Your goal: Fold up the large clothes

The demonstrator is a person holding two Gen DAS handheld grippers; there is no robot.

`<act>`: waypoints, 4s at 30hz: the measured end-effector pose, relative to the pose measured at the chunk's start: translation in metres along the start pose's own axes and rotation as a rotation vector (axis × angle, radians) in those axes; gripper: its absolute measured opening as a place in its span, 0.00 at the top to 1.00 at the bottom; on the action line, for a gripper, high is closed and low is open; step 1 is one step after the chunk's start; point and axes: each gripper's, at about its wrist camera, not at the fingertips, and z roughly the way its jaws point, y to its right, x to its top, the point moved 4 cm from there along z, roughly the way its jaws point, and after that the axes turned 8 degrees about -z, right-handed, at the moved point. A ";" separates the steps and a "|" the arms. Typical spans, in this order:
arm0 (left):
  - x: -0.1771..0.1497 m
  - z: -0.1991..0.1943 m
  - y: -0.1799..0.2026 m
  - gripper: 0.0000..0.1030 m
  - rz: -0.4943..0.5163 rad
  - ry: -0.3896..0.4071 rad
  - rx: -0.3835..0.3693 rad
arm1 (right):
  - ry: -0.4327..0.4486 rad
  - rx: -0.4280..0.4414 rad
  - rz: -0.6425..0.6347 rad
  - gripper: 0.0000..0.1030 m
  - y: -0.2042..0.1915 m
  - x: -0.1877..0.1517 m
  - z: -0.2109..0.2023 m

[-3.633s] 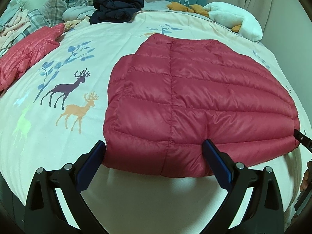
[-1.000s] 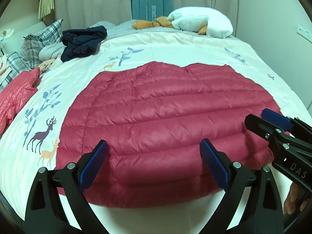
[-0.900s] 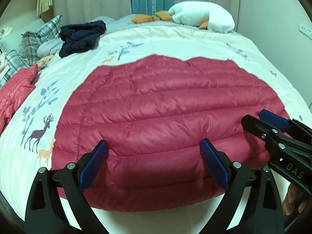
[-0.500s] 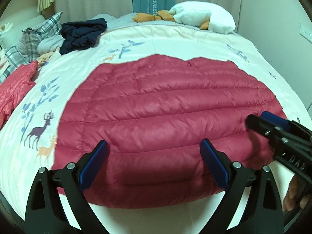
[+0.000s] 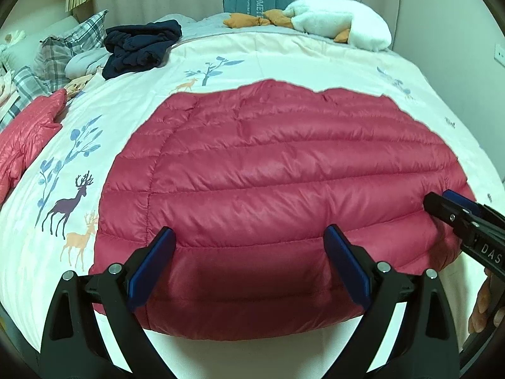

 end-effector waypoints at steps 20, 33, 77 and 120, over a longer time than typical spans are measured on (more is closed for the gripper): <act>0.018 0.014 0.003 0.07 -0.014 -0.010 -0.015 | -0.007 -0.057 -0.065 0.42 -0.005 0.017 0.016; 0.026 0.019 -0.004 0.07 -0.022 -0.024 0.015 | -0.048 -0.040 -0.008 0.39 0.008 0.017 0.021; -0.012 -0.038 -0.006 0.07 0.017 -0.020 0.040 | -0.033 -0.037 -0.041 0.13 -0.018 0.004 -0.055; 0.033 -0.202 -0.005 0.01 -0.023 0.146 0.079 | 0.061 -0.009 -0.089 0.02 -0.059 0.051 -0.175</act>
